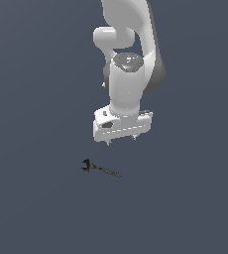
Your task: Pick up the object and move it to a goal position.
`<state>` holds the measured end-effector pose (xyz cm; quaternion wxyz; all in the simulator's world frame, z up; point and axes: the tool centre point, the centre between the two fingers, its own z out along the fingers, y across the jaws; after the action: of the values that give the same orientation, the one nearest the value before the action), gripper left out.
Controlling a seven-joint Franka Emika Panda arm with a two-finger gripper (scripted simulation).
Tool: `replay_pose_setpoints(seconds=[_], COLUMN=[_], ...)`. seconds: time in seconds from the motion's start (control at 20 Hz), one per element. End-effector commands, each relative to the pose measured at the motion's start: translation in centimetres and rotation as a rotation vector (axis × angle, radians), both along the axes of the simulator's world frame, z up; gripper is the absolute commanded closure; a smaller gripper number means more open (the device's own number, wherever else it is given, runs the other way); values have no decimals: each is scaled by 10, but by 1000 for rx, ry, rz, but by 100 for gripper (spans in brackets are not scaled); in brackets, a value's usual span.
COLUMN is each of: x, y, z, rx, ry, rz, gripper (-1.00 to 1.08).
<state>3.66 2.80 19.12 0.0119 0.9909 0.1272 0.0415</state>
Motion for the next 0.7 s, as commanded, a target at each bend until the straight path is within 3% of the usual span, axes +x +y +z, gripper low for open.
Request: replay_pose_setpoints(seconds=[0.0,0.65], x=[4,26], y=[-5,-33], z=[-7,-49], rx=[-6,-30], ry=[6,41], rz=[53,361], gripper=[-92,-92])
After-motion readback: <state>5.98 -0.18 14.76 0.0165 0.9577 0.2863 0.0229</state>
